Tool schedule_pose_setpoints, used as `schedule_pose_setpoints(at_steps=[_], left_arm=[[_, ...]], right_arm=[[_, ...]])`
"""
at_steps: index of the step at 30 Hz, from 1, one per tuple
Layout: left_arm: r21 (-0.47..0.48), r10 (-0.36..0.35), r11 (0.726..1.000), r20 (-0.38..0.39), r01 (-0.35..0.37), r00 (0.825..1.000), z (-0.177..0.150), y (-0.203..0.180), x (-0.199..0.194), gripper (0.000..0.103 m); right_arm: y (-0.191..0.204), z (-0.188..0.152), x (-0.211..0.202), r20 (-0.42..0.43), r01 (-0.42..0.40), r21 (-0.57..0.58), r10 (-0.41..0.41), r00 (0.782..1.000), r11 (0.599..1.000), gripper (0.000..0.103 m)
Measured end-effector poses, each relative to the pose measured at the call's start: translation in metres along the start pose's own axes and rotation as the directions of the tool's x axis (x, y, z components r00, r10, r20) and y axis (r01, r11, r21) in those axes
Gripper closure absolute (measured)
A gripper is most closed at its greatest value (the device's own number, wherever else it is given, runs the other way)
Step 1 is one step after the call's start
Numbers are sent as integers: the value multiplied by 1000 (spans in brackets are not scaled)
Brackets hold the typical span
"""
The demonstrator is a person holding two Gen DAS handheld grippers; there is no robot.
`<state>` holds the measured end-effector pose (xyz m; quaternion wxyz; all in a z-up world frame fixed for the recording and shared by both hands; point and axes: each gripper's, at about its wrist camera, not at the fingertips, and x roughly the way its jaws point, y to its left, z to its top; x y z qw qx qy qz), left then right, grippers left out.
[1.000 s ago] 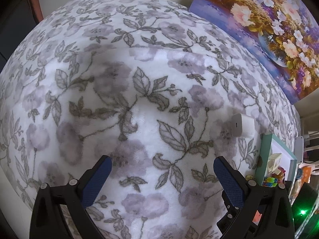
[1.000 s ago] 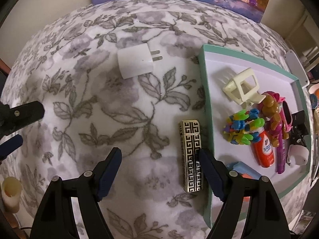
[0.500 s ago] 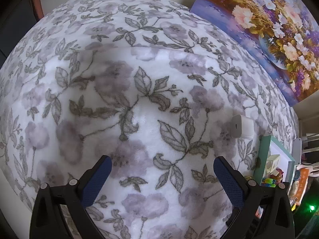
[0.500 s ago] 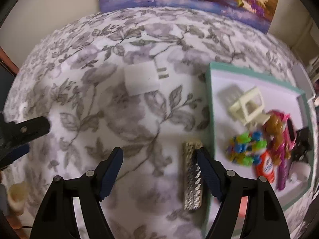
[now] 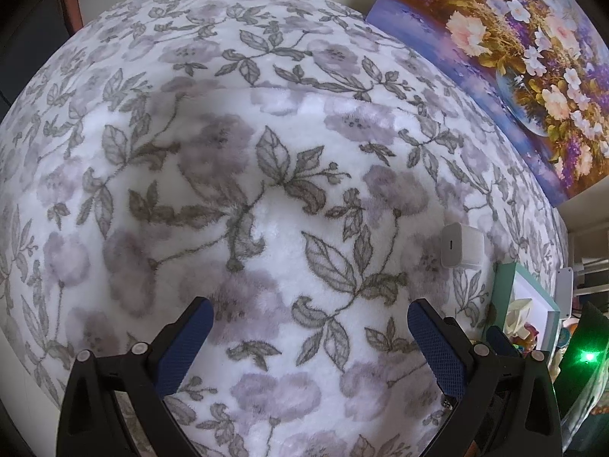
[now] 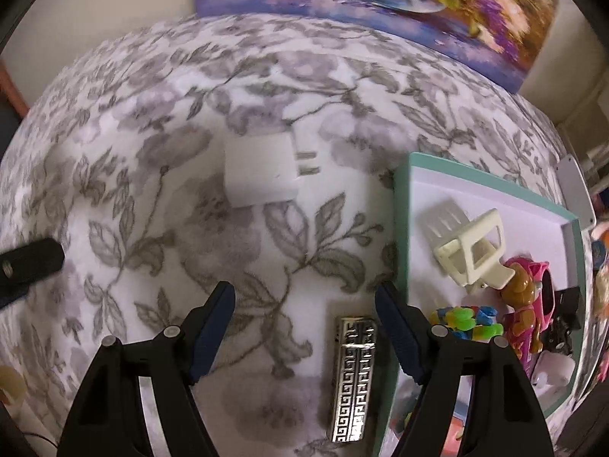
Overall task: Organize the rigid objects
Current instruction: 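Lower the right tool onto the gold patterned case and close it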
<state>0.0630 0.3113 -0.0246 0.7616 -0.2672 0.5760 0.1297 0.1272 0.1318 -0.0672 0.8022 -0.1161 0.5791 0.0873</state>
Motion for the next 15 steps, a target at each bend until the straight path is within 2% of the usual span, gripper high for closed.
schedule_pose_setpoints(at_steps=[4, 9, 15], left_arm=[[-1, -6, 1000, 4, 6, 1000, 0, 0, -2, 0], [-8, -12, 1000, 4, 12, 1000, 0, 3, -2, 0], [-3, -9, 1000, -5, 9, 1000, -4, 4, -1, 0]], right_arm=[[2, -3, 9, -58, -48, 23, 49, 997, 999, 26], [-3, -9, 6, -79, -88, 49, 92, 993, 995, 28], [-5, -26, -8, -94, -91, 39, 95, 991, 995, 34]])
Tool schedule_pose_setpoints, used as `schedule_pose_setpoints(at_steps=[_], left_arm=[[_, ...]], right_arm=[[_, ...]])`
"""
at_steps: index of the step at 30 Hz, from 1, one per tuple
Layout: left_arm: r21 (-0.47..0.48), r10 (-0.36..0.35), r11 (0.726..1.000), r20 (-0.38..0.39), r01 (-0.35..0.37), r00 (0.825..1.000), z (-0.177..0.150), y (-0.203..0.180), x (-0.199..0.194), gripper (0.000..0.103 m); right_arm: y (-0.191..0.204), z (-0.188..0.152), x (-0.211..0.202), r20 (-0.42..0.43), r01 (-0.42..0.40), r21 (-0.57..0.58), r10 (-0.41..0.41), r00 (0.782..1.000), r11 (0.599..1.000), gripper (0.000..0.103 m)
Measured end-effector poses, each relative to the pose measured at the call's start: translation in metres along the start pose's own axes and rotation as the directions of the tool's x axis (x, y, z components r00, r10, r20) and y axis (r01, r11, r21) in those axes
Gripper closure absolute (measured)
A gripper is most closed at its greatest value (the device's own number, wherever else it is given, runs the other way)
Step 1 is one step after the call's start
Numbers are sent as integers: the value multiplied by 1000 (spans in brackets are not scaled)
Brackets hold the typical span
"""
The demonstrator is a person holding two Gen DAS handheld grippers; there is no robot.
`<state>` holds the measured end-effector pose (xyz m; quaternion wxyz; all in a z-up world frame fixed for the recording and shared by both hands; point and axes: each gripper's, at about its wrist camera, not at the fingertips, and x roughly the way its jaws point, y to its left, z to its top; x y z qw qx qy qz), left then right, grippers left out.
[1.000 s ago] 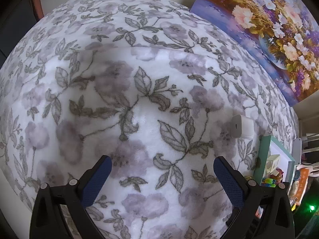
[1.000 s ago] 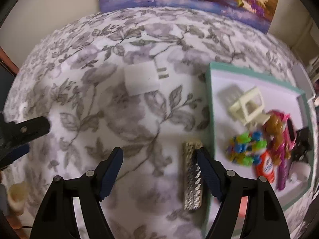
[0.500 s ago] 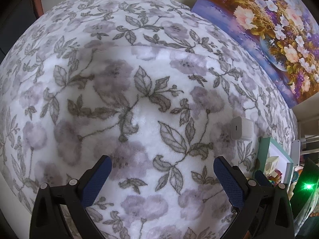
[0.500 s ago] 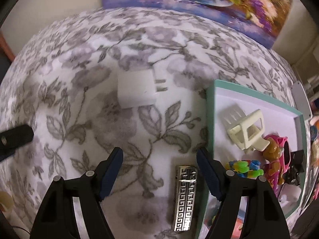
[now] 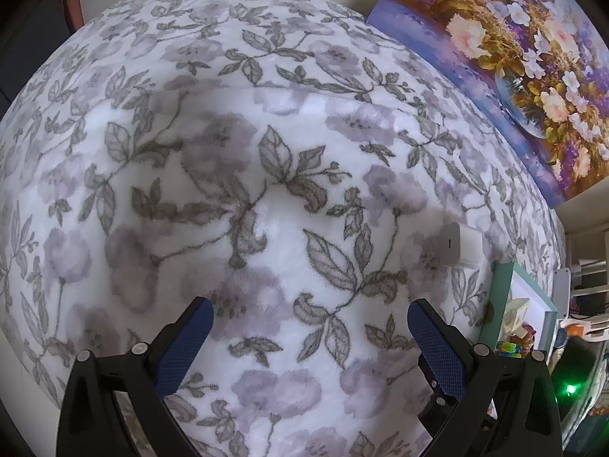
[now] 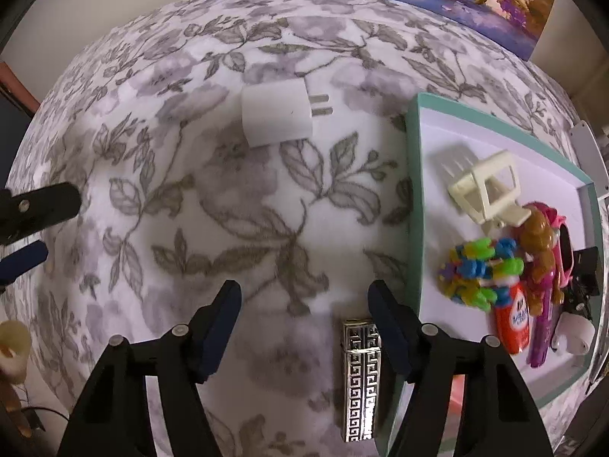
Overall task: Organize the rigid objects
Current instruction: 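Lower the right tool onto the gold patterned case and close it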
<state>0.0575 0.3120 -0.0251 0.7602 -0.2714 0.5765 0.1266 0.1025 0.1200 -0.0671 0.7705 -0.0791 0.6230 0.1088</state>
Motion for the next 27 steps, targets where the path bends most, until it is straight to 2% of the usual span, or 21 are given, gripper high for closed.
schedule_pose_setpoints(at_steps=[4, 8, 10, 15, 22, 27], left_arm=[[17, 6, 1000, -21, -6, 1000, -6, -3, 4, 0], [36, 2, 999, -29, -1, 1000, -11, -8, 4, 0], [44, 0, 999, -26, 1, 1000, -12, -10, 3, 0], [67, 7, 998, -20, -6, 1000, -16, -12, -2, 0], [63, 21, 998, -15, -20, 1000, -15, -9, -2, 0], [64, 19, 998, -12, -19, 1000, -15, -8, -4, 0]], right_arm=[[2, -10, -8, 6, -12, 1, 12, 1000, 1000, 34], [-3, -18, -26, 25, -66, 28, 66, 998, 997, 34], [-6, -20, -32, 26, -23, 27, 23, 999, 999, 34], [-8, -24, -27, -3, -21, 22, 21, 1000, 1000, 34], [10, -26, -19, -32, 91, -35, -92, 995, 995, 34], [13, -27, -17, -52, 73, -41, -75, 996, 996, 34]])
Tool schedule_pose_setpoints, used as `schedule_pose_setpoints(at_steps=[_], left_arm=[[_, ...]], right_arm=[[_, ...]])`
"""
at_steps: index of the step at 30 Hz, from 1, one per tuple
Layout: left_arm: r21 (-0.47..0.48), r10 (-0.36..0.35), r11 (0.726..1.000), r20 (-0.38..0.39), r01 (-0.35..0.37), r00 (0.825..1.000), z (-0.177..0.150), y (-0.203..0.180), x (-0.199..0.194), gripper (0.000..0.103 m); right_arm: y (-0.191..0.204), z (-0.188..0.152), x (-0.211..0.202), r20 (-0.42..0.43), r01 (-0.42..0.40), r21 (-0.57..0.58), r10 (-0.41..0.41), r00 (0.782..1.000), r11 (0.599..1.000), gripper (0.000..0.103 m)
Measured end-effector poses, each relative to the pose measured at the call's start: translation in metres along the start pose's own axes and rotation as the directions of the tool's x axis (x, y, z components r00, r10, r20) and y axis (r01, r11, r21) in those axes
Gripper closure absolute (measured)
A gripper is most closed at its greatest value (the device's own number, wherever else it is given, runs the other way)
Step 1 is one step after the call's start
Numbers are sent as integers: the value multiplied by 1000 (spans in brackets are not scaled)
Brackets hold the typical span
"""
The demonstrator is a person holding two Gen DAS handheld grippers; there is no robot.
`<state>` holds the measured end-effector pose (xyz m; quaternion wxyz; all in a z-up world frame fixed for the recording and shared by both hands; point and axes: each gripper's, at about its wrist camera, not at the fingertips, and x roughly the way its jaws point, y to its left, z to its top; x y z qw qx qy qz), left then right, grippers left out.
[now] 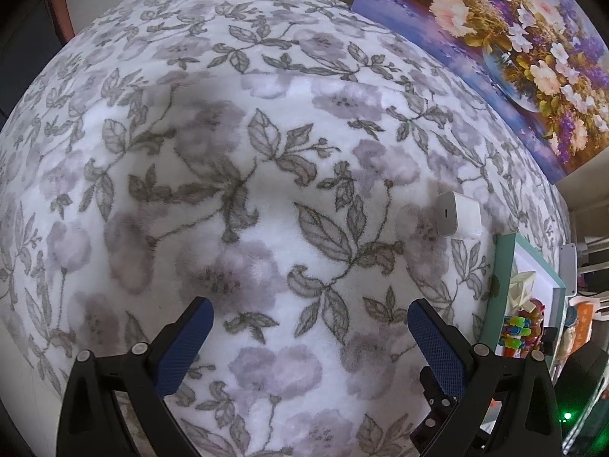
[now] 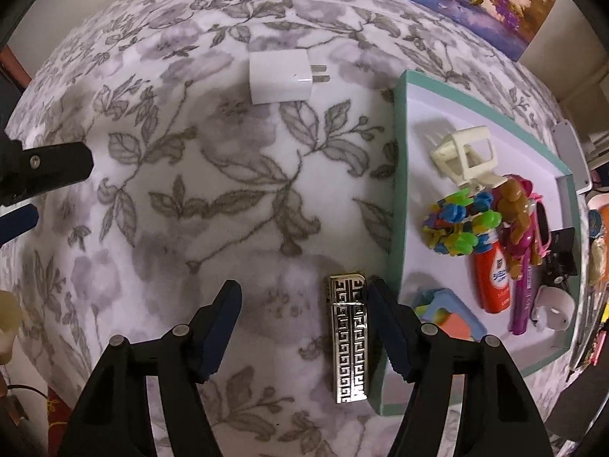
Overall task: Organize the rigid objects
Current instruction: 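Lower the right tool onto the gold patterned case and close it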
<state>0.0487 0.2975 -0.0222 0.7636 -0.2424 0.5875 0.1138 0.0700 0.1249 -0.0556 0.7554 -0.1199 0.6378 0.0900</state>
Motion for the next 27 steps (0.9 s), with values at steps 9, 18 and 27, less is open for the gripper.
schedule_pose_setpoints(at_steps=[9, 18, 27], left_arm=[[6, 2, 1000, -3, -2, 1000, -1, 0, 0, 0], [15, 28, 1000, -52, -27, 998, -10, 2, 16, 0], [54, 51, 997, -84, -46, 995, -20, -6, 26, 0]], right_arm=[[-13, -7, -3, -29, -86, 42, 88, 996, 995, 38], [-25, -31, -1, -48, -41, 35, 42, 998, 999, 66], [-28, -64, 0, -53, -12, 8, 12, 999, 1000, 76]])
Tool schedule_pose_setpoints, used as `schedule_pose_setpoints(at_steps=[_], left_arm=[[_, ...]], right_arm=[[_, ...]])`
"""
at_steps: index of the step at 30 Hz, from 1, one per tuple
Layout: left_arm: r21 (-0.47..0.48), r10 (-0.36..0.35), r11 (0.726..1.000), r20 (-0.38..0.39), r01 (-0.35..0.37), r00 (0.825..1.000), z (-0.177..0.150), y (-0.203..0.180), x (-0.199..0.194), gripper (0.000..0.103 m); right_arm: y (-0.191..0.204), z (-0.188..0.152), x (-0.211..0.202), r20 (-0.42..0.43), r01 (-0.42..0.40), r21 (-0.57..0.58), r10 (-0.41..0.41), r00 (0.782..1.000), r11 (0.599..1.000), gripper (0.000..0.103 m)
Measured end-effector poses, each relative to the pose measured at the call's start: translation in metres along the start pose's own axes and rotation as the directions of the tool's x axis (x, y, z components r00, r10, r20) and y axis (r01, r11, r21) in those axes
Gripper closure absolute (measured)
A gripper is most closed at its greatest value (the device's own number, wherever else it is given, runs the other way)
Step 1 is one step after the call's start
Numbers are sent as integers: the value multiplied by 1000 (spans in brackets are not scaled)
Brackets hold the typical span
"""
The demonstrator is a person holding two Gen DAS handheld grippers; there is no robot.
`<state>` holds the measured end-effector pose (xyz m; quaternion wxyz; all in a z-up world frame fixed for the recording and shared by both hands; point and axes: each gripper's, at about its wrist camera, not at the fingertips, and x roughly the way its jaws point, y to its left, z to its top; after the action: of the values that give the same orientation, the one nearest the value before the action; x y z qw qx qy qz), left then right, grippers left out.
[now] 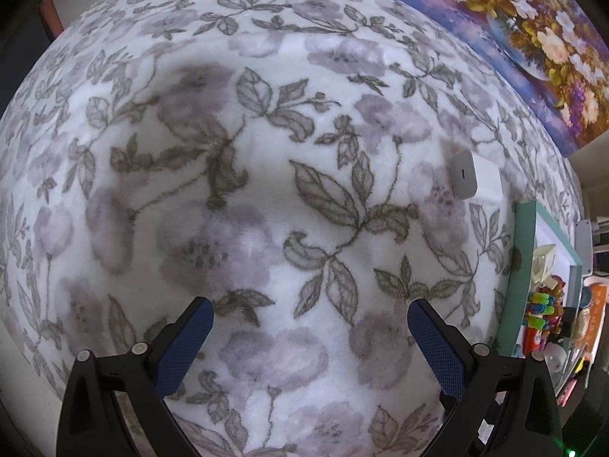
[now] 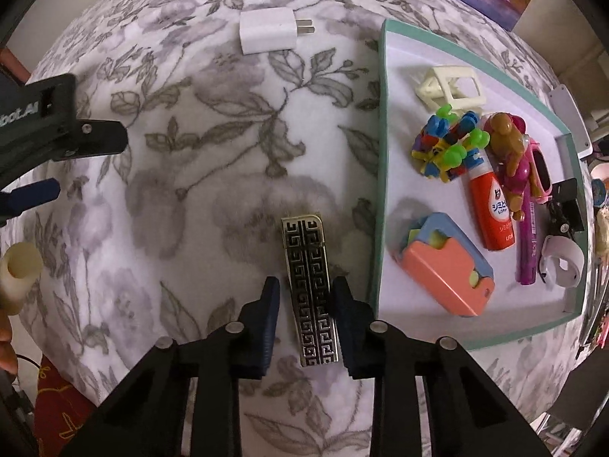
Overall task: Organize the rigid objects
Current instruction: 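Lower the right tool onto the gold patterned case and close it, then grasp the white plug with the left tool while the right tool holds the case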
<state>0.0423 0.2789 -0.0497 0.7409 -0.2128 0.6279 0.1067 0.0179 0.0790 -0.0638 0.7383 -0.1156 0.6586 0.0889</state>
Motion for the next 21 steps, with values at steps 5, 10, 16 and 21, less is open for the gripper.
schedule_pose_setpoints(at_steps=[5, 10, 16, 21], left_arm=[[15, 9, 1000, -15, -9, 1000, -2, -3, 5, 0], [26, 18, 1000, -21, -17, 1000, -1, -11, 10, 0], [14, 22, 1000, -11, -22, 1000, 15, -25, 13, 0], [7, 11, 1000, 16, -11, 1000, 31, -35, 12, 0]], right_arm=[[-11, 4, 3, 16, -31, 37, 30, 999, 999, 82], [-15, 12, 4, 42, -34, 47, 32, 999, 998, 82], [-29, 27, 2, 91, -59, 86, 51, 995, 995, 82], [-42, 45, 2, 120, -98, 111, 85, 989, 989, 82]])
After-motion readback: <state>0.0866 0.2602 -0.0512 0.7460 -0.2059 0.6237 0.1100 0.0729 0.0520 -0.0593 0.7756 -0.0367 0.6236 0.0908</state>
